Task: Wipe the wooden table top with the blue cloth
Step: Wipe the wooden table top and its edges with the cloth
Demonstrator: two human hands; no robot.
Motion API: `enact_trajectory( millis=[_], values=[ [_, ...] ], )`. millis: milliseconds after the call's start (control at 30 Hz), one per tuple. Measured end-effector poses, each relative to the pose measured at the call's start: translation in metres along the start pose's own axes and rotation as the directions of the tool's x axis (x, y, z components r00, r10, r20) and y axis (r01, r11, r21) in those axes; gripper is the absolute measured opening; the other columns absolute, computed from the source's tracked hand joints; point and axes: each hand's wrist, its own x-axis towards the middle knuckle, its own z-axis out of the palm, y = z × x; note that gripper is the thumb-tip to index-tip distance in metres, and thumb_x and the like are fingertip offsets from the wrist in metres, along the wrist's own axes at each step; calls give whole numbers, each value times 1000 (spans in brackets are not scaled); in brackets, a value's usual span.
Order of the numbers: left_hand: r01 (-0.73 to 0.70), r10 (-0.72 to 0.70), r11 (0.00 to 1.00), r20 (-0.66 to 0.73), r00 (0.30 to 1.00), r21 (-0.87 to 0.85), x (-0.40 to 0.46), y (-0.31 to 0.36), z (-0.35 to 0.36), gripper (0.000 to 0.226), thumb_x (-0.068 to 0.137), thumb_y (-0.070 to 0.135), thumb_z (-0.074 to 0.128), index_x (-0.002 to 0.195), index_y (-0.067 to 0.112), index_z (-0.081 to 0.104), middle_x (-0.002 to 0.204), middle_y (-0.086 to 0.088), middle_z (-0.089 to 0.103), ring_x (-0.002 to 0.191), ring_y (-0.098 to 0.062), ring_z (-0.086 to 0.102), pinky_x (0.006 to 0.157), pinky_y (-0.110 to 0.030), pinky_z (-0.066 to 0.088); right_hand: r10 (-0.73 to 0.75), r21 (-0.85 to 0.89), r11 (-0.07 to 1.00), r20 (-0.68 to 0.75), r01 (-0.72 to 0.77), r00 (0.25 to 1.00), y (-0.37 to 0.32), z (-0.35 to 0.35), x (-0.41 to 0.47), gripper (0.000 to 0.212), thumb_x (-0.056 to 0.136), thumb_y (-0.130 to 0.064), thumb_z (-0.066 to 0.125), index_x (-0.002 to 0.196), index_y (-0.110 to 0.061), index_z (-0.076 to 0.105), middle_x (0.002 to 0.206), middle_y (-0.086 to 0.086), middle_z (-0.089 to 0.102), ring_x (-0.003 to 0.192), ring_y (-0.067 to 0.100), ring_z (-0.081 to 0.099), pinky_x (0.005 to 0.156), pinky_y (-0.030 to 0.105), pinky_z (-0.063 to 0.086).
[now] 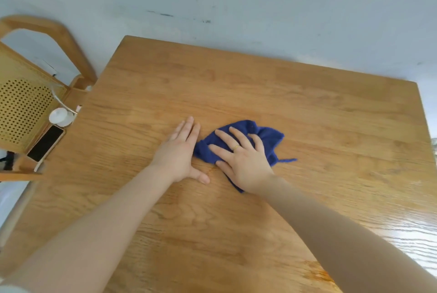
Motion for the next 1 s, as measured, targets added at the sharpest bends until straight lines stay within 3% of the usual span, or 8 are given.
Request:
enact_trajectory(
  millis=[100, 267, 333, 433, 533, 633, 800, 1000],
  values=[
    [-23, 23, 998, -1, 1000, -59, 2, -3, 1, 139, 52, 67, 75, 148, 18, -13, 154, 3, -27, 143, -15, -18, 119, -35, 6, -24, 13, 1000, 20, 24, 1000, 10, -5, 17, 46, 91, -49, 25, 129, -38, 49, 147, -3, 38, 134, 28, 35, 101, 55, 28],
    [-104, 123, 975, 90, 988, -198, 5, -23, -6, 137, 55, 63, 76, 149, 17, -13, 153, 6, -28, 142, -12, -20, 117, -31, -2, 360, 43, 932, -3, -360, 933, 8, -9, 62, 44, 98, -46, 24, 142, -42, 24, 157, -7, 9, 143, 23, 5, 110, 50, 6],
    [-121, 142, 978, 118, 983, -172, 5, -35, -14, 130, 59, 60, 76, 149, 19, -9, 153, 6, -29, 143, -15, -18, 117, -33, 1, 364, 51, 930, 17, -364, 931, -5, -6, 59, 45, 97, -48, 25, 142, -43, 23, 157, -6, 7, 143, 23, 2, 110, 52, 4],
    [-141, 140, 990, 110, 984, -4, 0, -50, -20, 118, 64, 59, 74, 150, 25, 1, 153, 4, -29, 144, -26, -13, 116, -42, 7, 211, 49, 976, 35, -212, 977, -33, -1, 29, 47, 96, -51, 23, 142, -40, 27, 157, -5, 8, 143, 25, 3, 110, 53, 3],
    [-137, 132, 990, 109, 985, 39, -8, -65, -21, 123, 63, 60, 74, 151, 23, -5, 153, 5, -28, 144, -25, -15, 115, -46, 5, 171, 27, 985, 50, -172, 984, -62, 7, 7, 56, 90, -56, 10, 141, -40, 30, 156, -4, 13, 143, 26, 8, 109, 53, 6],
    [-140, 137, 988, 41, 990, 64, -8, -78, -28, 126, 62, 60, 75, 150, 20, -6, 154, 6, -27, 143, -20, -18, 115, -47, 6, 227, -5, 974, 49, -227, 973, -57, 7, 21, 52, 93, -54, 13, 140, -41, 29, 156, -6, 14, 143, 25, 10, 109, 52, 8],
    [-147, 160, 943, -18, 987, 300, -6, -102, -33, 128, 61, 70, 66, 150, 15, -8, 154, -6, -26, 143, -24, -18, 116, -43, 1, 450, 10, 893, -4, -450, 893, -33, 1, 72, 44, 98, -49, 19, 141, -43, 25, 156, -7, 10, 143, 23, 4, 111, 52, 5],
    [-111, 136, 941, -56, 989, 320, -1, -109, -31, 138, 52, 78, 64, 149, 14, -11, 152, -11, -29, 143, -26, -17, 116, -38, -4, 402, -28, 914, -71, -404, 913, -78, 17, 44, 44, 96, -45, 26, 138, -37, 36, 154, -2, 23, 140, 27, 19, 107, 55, 15]
  ],
)
